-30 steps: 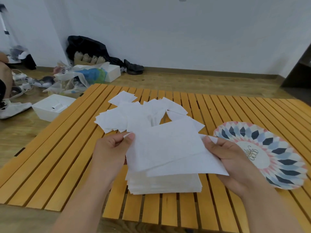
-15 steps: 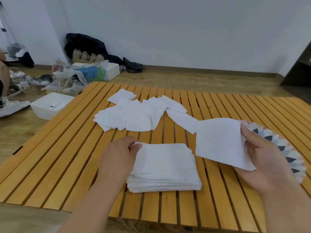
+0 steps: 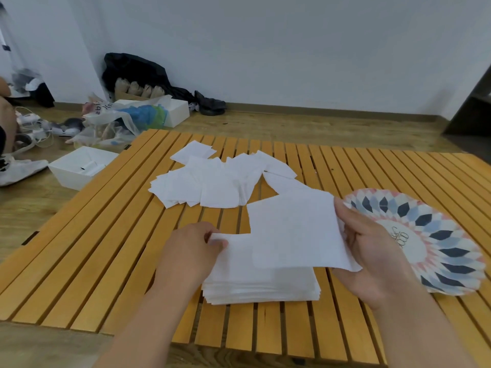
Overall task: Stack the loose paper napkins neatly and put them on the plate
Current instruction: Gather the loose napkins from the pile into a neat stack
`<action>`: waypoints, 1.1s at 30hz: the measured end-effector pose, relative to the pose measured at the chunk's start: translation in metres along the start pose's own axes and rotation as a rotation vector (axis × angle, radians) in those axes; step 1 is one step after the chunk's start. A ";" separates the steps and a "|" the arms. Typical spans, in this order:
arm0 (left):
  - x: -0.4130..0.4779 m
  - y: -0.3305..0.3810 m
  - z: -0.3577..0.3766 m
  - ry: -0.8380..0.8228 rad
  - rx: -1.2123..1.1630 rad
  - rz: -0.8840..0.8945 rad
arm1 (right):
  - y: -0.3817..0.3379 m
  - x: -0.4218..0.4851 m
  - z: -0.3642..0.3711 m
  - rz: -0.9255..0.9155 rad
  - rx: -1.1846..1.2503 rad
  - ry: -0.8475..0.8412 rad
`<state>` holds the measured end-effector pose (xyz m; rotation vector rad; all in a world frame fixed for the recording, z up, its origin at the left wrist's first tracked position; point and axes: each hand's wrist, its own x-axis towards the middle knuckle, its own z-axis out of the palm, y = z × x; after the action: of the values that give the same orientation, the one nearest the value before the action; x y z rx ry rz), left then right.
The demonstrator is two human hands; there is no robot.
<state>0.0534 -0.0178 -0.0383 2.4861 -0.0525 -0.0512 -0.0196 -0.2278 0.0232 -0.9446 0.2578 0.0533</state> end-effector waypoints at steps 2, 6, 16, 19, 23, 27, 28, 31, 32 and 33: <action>-0.001 0.000 -0.001 0.115 0.170 0.086 | 0.007 0.004 0.003 0.030 -0.021 -0.027; -0.007 0.015 -0.013 0.020 -0.510 0.028 | 0.019 0.012 0.010 0.059 -0.033 -0.054; -0.006 0.008 -0.021 -0.190 -0.759 -0.123 | 0.042 0.031 -0.004 -0.101 -0.745 0.240; -0.001 0.002 -0.008 -0.118 -0.512 -0.112 | 0.047 0.039 -0.015 -0.174 -0.933 0.311; 0.003 -0.003 0.007 -0.056 -0.197 -0.030 | 0.054 0.046 -0.029 -0.215 -1.278 0.346; 0.008 -0.009 0.010 -0.016 -0.081 -0.002 | 0.063 0.044 -0.034 -0.256 -1.566 0.330; 0.008 -0.011 0.011 -0.022 -0.059 -0.008 | 0.064 0.043 -0.033 -0.273 -1.597 0.328; 0.012 -0.016 0.007 0.002 -0.004 -0.019 | 0.063 0.042 -0.032 -0.269 -1.640 0.335; 0.015 -0.017 0.005 0.039 0.003 -0.024 | 0.062 0.041 -0.032 -0.268 -1.649 0.345; 0.020 -0.019 0.001 0.090 -0.001 -0.034 | 0.061 0.040 -0.031 -0.273 -1.660 0.358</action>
<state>0.0743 -0.0048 -0.0514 2.4852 0.0276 0.0462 0.0036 -0.2199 -0.0521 -2.6449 0.4037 -0.1934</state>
